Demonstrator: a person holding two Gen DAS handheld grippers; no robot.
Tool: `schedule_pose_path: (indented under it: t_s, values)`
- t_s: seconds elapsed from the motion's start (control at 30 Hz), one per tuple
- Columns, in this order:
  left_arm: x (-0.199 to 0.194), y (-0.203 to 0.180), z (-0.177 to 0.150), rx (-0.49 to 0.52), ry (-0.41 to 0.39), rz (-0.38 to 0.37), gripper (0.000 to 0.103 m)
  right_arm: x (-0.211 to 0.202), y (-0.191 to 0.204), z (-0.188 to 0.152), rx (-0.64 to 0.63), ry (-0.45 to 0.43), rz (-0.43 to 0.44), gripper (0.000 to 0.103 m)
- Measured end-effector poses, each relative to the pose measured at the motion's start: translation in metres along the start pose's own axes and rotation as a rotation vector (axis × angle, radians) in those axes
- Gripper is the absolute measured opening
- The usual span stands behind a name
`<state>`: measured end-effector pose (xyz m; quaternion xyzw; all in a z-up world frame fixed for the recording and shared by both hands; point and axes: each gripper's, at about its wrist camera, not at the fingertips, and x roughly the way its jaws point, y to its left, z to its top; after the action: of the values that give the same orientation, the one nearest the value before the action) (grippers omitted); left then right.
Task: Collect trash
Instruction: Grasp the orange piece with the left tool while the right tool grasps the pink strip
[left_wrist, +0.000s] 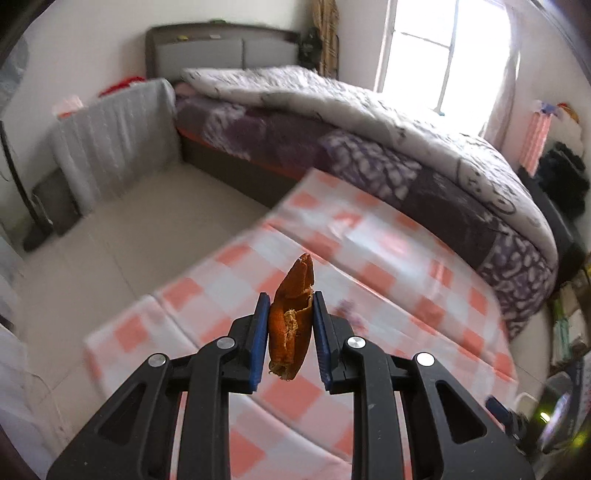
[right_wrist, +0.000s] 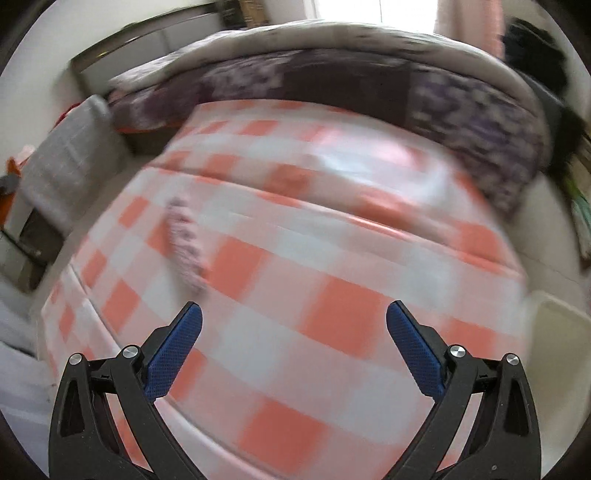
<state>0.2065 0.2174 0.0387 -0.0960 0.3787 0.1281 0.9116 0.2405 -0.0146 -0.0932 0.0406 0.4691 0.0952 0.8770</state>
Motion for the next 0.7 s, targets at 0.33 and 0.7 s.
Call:
schedule_pose_path:
  t_s: [0.33,0.7]
  values:
    - [0.008,0.063,0.015,-0.171,0.017,-0.027,0.023,0.083,0.105,0.038,-0.188,0.043,0.024,0.094]
    - [0.009,0.079,0.01,-0.16,0.015,0.006,0.023,0.104,0.12,0.041,-0.198,0.05,-0.027,0.024]
